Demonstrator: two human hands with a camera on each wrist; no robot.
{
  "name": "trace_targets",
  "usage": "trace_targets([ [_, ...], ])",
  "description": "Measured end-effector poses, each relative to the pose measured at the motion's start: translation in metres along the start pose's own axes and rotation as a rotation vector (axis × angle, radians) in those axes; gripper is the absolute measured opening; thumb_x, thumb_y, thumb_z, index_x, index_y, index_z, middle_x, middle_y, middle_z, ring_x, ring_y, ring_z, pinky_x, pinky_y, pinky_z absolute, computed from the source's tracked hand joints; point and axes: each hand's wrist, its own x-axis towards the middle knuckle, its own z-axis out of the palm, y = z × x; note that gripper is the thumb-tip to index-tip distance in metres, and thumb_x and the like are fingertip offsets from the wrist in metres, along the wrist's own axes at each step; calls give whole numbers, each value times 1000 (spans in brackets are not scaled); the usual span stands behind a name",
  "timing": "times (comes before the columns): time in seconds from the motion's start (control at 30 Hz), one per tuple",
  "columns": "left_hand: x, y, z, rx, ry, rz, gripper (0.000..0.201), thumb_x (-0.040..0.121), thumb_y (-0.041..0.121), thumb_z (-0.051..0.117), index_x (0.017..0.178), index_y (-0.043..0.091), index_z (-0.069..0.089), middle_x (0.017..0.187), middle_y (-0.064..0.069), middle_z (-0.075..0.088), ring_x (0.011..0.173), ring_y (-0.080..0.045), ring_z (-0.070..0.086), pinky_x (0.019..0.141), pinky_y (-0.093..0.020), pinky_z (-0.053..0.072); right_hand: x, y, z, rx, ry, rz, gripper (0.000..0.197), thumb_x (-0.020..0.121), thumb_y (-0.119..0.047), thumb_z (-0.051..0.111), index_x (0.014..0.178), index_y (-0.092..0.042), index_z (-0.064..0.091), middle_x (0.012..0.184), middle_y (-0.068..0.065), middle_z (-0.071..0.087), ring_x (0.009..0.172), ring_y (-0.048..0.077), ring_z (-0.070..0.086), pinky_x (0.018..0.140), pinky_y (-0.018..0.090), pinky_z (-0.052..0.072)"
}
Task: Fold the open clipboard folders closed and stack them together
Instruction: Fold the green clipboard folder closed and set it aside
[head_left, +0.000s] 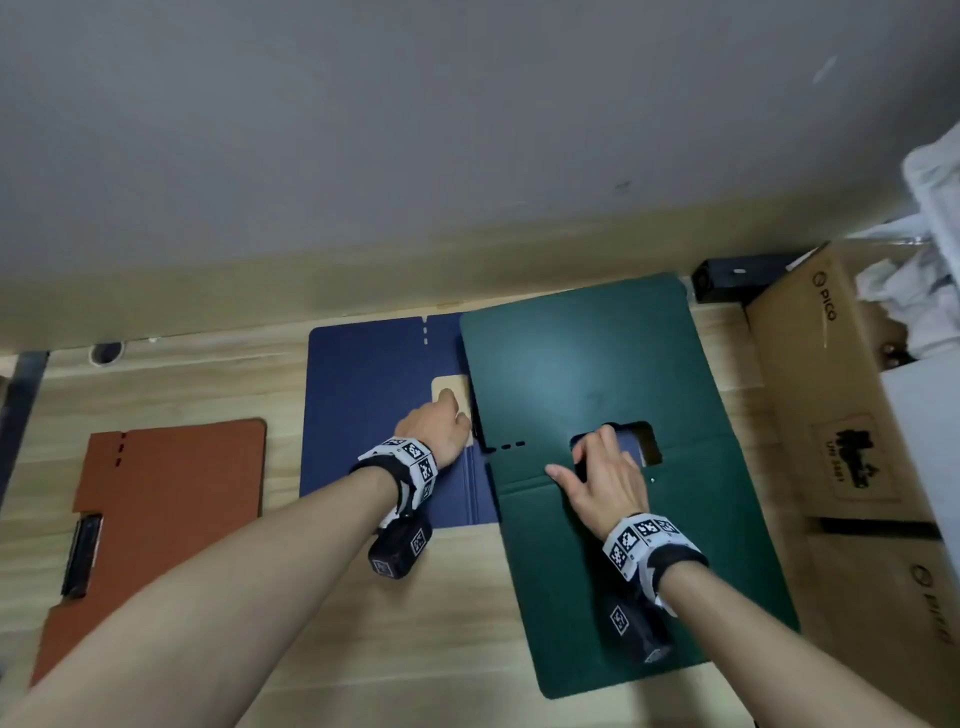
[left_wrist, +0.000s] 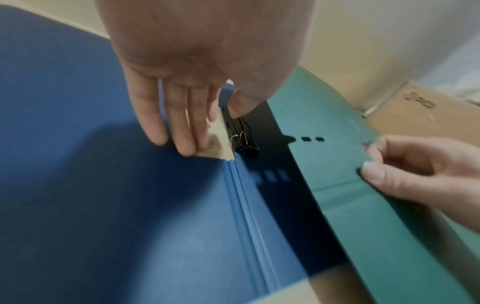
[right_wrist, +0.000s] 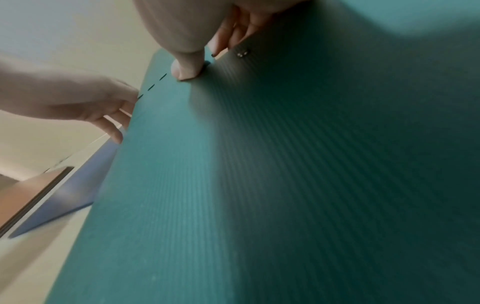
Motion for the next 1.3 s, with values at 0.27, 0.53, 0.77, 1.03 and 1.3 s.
trace_targets([
  [0.27,-88,-84,23,-447,407,-248,75,86,12,54,151,11,16,153,-15,33,135,-35,41,105,-46,40,-11,-52,-1,-187,-217,-373,43,82,-58,60,93,-17,51,100,1,48,88,26,53,84,40,39],
  [0.53,-182,-161,44,-232,443,-265,78,85,7,54,153,6,15,161,-15,17,145,-34,23,117,-40,24,-30,-91,33,-535,-351,-791,52,69,-52,75,96,-9,63,104,7,53,103,29,51,106,38,19],
  [0.77,-224,-180,84,-185,174,-8,77,86,21,53,154,15,18,163,-6,15,150,-23,15,120,-32,17,-73,-112,58,-621,-399,-823,55,72,-48,74,108,-9,63,116,5,49,110,29,47,113,43,28],
  [1.03,-257,-176,139,157,-167,264,105,75,59,63,156,29,5,162,-3,-23,151,-22,-17,121,-55,7,-142,-107,84,-521,-386,-613,50,75,-43,73,114,-14,59,130,2,45,120,25,42,105,35,32],
  [1.3,-274,-178,154,378,-311,321,141,59,61,81,152,24,-20,152,-13,-43,143,-34,-35,113,-69,0,-212,-95,89,-518,-500,-329,100,69,-59,73,149,-22,24,163,3,-4,151,23,0,120,46,20],
])
